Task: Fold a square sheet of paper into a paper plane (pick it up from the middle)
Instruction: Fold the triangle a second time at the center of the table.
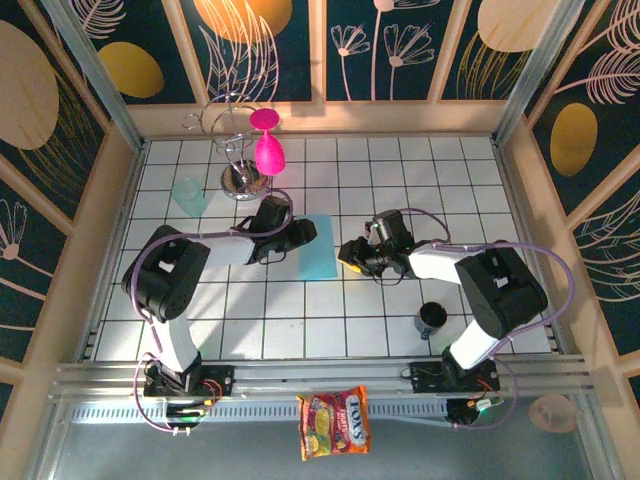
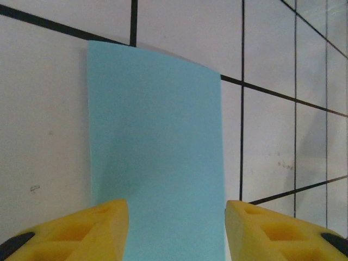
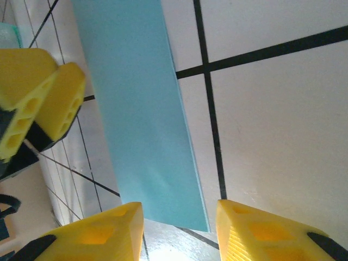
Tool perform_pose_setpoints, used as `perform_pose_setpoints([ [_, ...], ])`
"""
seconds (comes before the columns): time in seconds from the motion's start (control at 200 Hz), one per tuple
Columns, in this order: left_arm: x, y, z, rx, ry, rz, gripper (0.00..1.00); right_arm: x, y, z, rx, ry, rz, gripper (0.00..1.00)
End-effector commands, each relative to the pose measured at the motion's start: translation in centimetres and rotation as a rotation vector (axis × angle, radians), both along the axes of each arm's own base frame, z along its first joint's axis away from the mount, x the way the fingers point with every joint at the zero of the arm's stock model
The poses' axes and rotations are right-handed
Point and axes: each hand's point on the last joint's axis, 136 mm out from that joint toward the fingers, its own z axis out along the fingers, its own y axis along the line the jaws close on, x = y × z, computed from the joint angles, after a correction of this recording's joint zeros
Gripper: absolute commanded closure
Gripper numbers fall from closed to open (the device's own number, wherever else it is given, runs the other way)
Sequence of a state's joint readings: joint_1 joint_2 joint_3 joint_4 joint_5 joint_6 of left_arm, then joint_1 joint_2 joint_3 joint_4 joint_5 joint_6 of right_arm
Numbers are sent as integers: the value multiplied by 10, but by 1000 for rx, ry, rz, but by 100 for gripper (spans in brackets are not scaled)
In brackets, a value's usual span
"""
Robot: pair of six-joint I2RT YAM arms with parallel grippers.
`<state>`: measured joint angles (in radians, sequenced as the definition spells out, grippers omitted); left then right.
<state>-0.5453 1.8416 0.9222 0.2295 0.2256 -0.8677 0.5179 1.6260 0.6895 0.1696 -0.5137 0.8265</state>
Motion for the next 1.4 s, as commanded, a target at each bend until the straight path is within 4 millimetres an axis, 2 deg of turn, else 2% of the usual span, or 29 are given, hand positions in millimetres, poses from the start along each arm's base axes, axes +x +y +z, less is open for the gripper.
perform_pose_setpoints([
  [0.0, 1, 5, -11, 42, 29, 3, 50, 3, 5, 4, 36, 5, 5, 61],
  [0.275, -5, 9, -27, 49, 86, 25, 50, -7, 9, -4, 29, 54, 30, 62],
  [0.466, -8, 12, -29, 53, 94, 41, 51, -14, 14, -11, 27, 78, 67, 63],
  [0.631, -9, 12, -30, 58, 99, 35, 52, -13, 19, -10, 44, 78, 82, 67],
  [0.661, -9, 12, -31, 58, 101, 37, 51, -18, 25, -11, 42, 80, 103, 67],
  [0.851, -7, 11, -27, 48, 93, 38, 52, -23, 26, -15, 55, 89, 111, 71],
  [1.397, -5, 9, -15, 39, 73, 31, 52, -7, 34, -15, 117, 69, 81, 83],
])
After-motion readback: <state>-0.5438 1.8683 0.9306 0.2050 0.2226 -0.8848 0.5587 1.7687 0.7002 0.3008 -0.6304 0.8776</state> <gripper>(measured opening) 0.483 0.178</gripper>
